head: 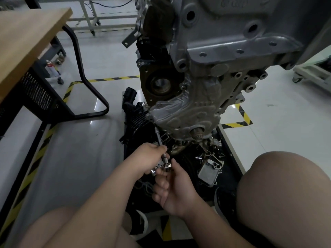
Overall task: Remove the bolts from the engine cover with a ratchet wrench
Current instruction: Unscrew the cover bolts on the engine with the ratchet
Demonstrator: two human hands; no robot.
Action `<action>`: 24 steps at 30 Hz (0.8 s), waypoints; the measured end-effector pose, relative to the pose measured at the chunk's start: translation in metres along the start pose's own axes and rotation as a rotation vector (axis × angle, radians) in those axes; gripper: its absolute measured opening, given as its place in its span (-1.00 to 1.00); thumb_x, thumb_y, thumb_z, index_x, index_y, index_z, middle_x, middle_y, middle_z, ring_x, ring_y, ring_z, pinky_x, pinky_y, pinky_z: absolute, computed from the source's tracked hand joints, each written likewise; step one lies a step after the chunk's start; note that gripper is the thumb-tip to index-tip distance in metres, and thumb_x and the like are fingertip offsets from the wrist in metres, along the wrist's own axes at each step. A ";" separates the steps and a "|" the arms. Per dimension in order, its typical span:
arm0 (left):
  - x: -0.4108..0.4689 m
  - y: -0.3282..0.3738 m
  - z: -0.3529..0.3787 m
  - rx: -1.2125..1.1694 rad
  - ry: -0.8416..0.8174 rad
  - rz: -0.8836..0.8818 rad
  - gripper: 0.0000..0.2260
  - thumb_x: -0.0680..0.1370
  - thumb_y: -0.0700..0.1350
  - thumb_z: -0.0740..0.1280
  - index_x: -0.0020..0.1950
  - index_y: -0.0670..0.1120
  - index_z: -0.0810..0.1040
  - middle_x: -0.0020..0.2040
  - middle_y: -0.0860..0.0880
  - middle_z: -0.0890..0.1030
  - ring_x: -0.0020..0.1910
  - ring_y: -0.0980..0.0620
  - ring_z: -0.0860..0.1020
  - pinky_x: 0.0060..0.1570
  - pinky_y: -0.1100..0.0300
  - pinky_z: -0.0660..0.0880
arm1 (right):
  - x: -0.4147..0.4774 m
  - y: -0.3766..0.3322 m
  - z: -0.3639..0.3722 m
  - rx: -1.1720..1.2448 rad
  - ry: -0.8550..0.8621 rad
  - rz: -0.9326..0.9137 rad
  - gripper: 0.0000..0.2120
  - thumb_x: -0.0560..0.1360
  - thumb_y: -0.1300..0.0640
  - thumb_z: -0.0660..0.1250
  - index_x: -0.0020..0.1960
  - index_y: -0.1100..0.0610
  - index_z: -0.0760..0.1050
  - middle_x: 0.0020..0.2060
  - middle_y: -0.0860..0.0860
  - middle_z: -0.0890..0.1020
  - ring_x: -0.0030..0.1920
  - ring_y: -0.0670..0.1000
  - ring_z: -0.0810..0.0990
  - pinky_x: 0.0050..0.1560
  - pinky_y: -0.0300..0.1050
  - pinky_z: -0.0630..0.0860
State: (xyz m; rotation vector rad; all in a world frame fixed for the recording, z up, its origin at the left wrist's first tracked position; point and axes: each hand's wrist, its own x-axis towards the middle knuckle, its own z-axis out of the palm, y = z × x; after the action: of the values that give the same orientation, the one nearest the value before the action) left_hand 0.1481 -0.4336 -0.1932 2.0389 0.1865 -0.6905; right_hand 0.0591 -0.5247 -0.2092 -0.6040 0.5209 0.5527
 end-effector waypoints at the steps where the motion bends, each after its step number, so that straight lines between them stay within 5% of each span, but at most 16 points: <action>1: 0.000 0.000 0.000 0.004 0.010 0.012 -0.69 0.58 0.08 0.26 -0.27 -0.02 0.65 -0.52 0.09 0.55 -0.64 0.21 0.41 -0.66 0.44 0.24 | 0.000 0.000 0.000 0.006 -0.003 0.006 -0.50 0.37 -0.33 0.22 -0.30 0.12 0.50 -0.59 -0.02 0.31 -0.61 -0.04 0.23 -0.48 -0.21 0.28; 9: 0.000 -0.003 -0.001 0.055 0.075 0.107 -0.65 0.55 0.04 0.33 -0.41 -0.04 0.56 -0.68 0.12 0.35 -0.71 0.22 0.29 -0.69 0.39 0.17 | 0.008 0.003 -0.009 -0.249 0.087 -0.085 -0.43 0.60 -0.29 0.00 -0.14 0.17 0.49 -0.59 0.00 0.36 -0.60 -0.02 0.29 -0.44 -0.19 0.33; 11: 0.000 -0.004 -0.002 0.078 0.082 0.123 -0.63 0.55 0.04 0.34 -0.44 -0.05 0.55 -0.69 0.12 0.30 -0.71 0.20 0.26 -0.68 0.37 0.18 | 0.009 0.005 -0.013 -0.485 0.176 -0.203 -0.46 0.62 -0.24 0.03 -0.07 0.19 0.51 -0.59 -0.02 0.44 -0.59 -0.03 0.36 -0.45 -0.19 0.36; 15: 0.000 -0.007 -0.001 0.132 0.092 0.156 -0.54 0.55 0.04 0.33 -0.58 0.09 0.54 -0.66 0.12 0.39 -0.65 0.22 0.36 -0.52 0.31 0.29 | 0.006 0.002 -0.024 -1.233 0.449 -0.563 -0.58 0.53 -0.25 0.22 -0.34 0.03 0.42 -0.57 -0.09 0.44 -0.54 -0.16 0.41 -0.47 -0.23 0.30; 18: 0.003 -0.008 -0.001 0.144 0.122 0.153 -0.56 0.52 0.06 0.36 -0.55 -0.04 0.49 -0.64 0.09 0.39 -0.65 0.19 0.34 -0.54 0.31 0.30 | 0.008 -0.006 -0.025 -1.618 0.547 -0.644 -0.61 0.47 -0.31 0.24 -0.22 0.01 0.49 -0.43 -0.10 0.53 -0.39 -0.09 0.52 -0.41 -0.18 0.32; 21: 0.005 -0.008 -0.001 0.170 0.144 0.157 -0.59 0.51 0.06 0.37 -0.51 -0.05 0.47 -0.63 0.07 0.38 -0.64 0.17 0.32 -0.53 0.30 0.28 | 0.011 -0.006 -0.026 -1.538 0.523 -0.646 -0.62 0.47 -0.27 0.30 -0.33 -0.01 0.44 -0.50 -0.11 0.50 -0.44 -0.12 0.49 -0.43 -0.24 0.28; 24: 0.004 -0.008 -0.001 0.195 0.154 0.173 -0.52 0.52 0.05 0.36 -0.61 -0.01 0.46 -0.67 0.10 0.36 -0.67 0.19 0.33 -0.62 0.37 0.22 | 0.010 -0.002 -0.026 -1.149 0.396 -0.599 -0.58 0.53 -0.13 0.33 -0.44 0.00 0.37 -0.62 -0.13 0.44 -0.59 -0.16 0.38 -0.50 -0.32 0.27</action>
State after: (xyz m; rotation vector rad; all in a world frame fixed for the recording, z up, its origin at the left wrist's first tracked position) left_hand 0.1488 -0.4290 -0.2012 2.2653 0.0317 -0.4588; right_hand 0.0604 -0.5396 -0.2332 -1.9173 0.3195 0.0981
